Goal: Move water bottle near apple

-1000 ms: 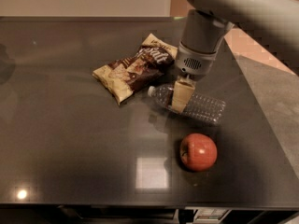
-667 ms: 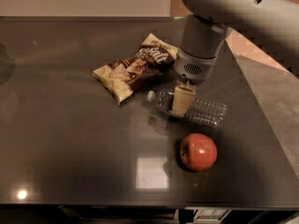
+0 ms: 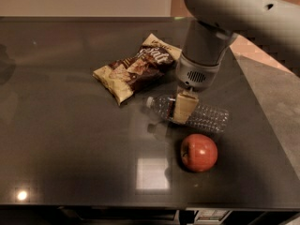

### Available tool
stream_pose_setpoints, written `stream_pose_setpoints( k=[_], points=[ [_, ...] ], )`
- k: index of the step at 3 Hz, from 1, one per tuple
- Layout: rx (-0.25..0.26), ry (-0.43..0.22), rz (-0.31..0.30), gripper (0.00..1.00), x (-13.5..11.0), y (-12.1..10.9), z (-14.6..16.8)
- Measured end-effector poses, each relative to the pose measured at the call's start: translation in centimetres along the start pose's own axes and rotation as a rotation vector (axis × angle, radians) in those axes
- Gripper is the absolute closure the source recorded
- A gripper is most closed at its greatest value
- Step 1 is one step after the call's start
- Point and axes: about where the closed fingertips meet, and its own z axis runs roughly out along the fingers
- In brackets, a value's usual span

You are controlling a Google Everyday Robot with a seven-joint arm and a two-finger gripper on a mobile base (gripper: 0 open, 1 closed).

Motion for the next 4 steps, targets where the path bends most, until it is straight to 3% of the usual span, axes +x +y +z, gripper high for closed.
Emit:
stream_pose_setpoints(
  k=[2, 3, 4],
  points=[
    [-0.007, -0.005, -0.022, 0.12, 0.54, 0.73, 0.37],
    [0.000, -0.010, -0.023, 0.00, 0.40, 0.65, 0.33],
    [0.000, -0.010, -0.023, 0.00, 0.40, 0.65, 0.33]
  ],
)
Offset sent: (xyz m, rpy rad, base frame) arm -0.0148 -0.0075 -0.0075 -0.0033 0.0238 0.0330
